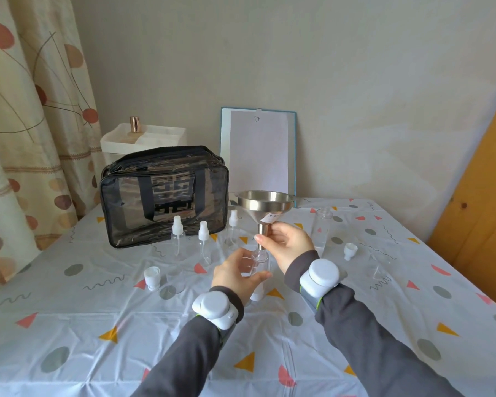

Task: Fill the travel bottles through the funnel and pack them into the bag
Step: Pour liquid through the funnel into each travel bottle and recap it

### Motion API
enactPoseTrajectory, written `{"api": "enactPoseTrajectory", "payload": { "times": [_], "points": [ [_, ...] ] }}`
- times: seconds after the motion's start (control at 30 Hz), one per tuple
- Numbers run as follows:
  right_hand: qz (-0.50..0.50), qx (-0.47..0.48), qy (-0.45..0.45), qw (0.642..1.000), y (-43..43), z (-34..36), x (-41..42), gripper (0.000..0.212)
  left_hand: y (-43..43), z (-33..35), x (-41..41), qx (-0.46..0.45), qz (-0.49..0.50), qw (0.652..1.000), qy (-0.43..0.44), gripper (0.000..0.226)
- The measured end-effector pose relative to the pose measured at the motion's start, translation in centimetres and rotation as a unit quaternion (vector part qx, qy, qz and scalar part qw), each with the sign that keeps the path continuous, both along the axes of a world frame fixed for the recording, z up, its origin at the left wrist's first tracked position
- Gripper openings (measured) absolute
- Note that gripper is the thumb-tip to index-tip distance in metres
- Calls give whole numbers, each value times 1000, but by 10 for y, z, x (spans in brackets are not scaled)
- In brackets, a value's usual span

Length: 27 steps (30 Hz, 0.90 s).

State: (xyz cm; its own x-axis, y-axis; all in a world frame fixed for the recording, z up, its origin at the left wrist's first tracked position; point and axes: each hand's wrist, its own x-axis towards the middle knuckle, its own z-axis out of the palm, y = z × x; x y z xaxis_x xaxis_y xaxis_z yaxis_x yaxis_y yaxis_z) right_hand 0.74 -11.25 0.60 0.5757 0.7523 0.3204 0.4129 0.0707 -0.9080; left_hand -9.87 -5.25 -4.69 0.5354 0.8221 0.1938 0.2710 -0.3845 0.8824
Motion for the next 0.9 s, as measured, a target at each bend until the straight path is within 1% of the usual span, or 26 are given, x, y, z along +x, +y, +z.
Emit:
{"api": "enactPoseTrajectory", "payload": {
  "times": [0.27, 0.5, 0.9],
  "points": [
    [-9, 13, -27, 1000, -4, 0, -3, 14, 0, -1, 1, 5, 1, 1000, -7, 36],
    [-30, 11, -50, 998, -6, 0, -6, 11, 1, -1, 0, 8, 0, 1000, 3, 36],
    [-35, 6, -62, 997, -8, 1, -8, 12, 0, -2, 0, -4, 2, 1000, -2, 36]
  ]
}}
